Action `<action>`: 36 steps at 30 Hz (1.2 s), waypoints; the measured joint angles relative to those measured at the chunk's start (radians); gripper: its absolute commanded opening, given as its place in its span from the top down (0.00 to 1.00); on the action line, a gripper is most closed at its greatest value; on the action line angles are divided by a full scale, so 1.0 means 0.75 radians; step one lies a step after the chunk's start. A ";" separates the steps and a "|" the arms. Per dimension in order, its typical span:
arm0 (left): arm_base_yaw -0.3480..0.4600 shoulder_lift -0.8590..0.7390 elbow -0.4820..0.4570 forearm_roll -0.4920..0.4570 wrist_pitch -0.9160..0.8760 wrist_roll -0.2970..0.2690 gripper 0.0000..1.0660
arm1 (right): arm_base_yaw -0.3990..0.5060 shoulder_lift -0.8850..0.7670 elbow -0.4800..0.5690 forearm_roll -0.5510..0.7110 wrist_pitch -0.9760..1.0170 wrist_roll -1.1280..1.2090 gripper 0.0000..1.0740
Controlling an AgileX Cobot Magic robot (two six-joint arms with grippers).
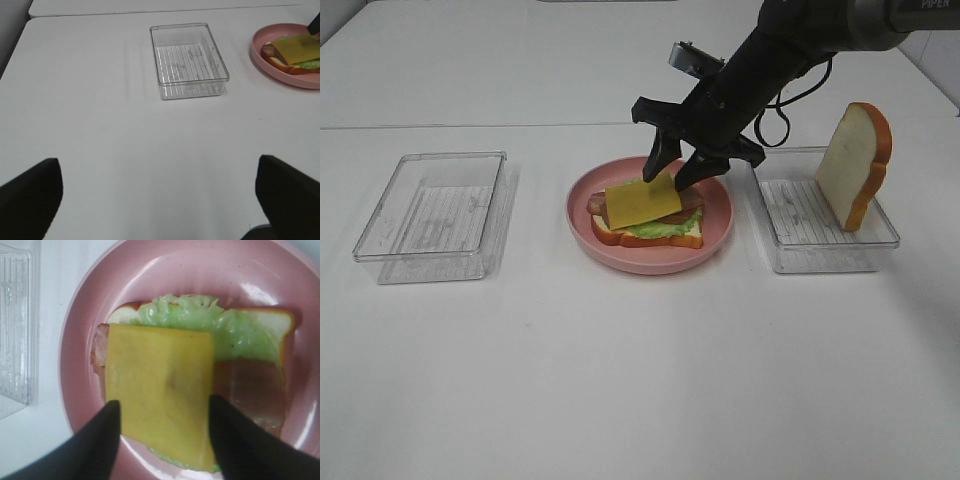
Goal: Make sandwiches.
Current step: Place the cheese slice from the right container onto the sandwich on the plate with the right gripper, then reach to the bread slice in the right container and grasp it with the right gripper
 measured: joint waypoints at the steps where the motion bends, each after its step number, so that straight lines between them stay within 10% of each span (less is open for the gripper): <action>1: 0.000 0.000 0.000 0.000 0.000 0.000 0.06 | 0.000 -0.005 0.000 -0.027 0.000 0.007 0.07; 19: 0.000 0.000 0.000 0.000 0.000 0.000 0.06 | 0.000 -0.215 -0.019 -0.261 0.120 0.040 0.08; 36: 0.000 0.000 0.000 0.009 0.000 0.000 0.06 | -0.301 -0.240 -0.419 -0.543 0.373 0.180 0.08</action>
